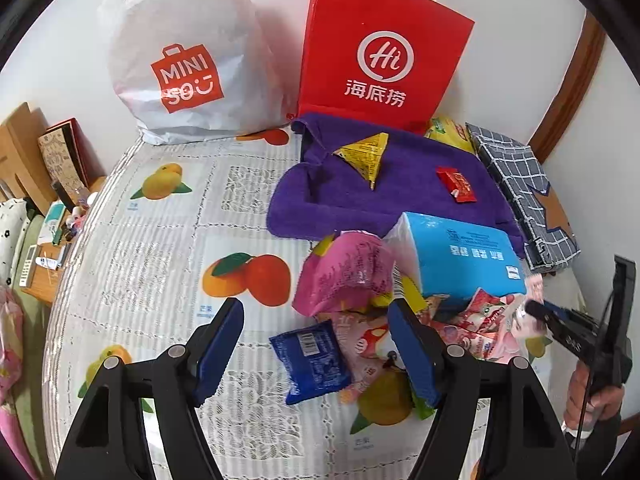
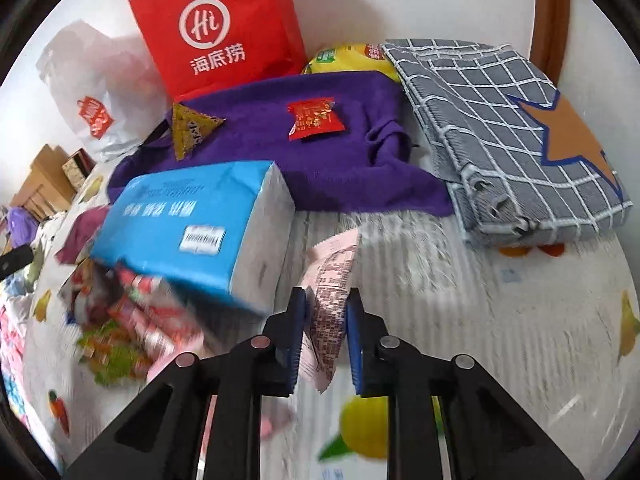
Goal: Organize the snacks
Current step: 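Grasp the pink wrapped candy with the right tool while the left tool grasps the pink snack bag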
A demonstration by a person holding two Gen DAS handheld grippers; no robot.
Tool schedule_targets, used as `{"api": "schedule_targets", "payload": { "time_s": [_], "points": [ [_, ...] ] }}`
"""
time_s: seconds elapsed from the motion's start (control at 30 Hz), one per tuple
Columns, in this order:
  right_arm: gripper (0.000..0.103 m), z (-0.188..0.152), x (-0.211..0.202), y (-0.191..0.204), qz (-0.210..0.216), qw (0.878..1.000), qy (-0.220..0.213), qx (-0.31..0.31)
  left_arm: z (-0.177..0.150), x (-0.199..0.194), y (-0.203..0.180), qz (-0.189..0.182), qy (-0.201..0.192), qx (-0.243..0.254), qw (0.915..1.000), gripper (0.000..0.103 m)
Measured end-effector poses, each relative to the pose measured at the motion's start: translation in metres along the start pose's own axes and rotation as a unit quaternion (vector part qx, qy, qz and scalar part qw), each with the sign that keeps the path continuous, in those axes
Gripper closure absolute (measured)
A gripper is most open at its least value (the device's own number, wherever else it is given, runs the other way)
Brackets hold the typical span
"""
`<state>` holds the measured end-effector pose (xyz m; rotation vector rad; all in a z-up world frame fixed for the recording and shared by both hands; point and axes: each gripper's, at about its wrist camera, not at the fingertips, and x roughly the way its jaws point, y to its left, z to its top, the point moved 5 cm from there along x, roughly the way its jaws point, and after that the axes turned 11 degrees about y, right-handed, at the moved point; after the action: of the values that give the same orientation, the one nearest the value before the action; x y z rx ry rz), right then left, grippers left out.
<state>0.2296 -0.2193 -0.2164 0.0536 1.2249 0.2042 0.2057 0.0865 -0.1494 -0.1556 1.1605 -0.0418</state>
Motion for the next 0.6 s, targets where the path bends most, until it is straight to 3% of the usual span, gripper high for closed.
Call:
{"api": "schedule_targets", "payload": {
  "time_s": [0.1,0.2,0.27,0.37,0.6],
  "points": [
    [0.083,-0.017,-0.007,-0.015,-0.007,1.000,0.018,-0.005,-0.004,0.000,-0.005,-0.004,0.000,0.007,1.0000,0.030],
    [0.073,-0.028,-0.012,-0.034,-0.038,0.999,0.016,0.013,-0.007,-0.001,-0.007,-0.010,0.001,0.006,0.9999,0.030],
    [0.056,-0.034,-0.017,-0.044,-0.040,0.998,0.017,0.036,-0.009,-0.001,-0.008,-0.012,0.000,0.006,0.9999,0.030],
    [0.040,-0.040,-0.023,-0.044,-0.023,0.999,0.006,0.048,-0.013,-0.002,-0.006,-0.007,0.000,0.004,1.0000,0.030],
    [0.039,-0.024,0.010,-0.032,-0.065,0.997,0.027,0.042,-0.021,-0.003,0.015,0.004,0.003,-0.013,0.9999,0.030]
  ]
}}
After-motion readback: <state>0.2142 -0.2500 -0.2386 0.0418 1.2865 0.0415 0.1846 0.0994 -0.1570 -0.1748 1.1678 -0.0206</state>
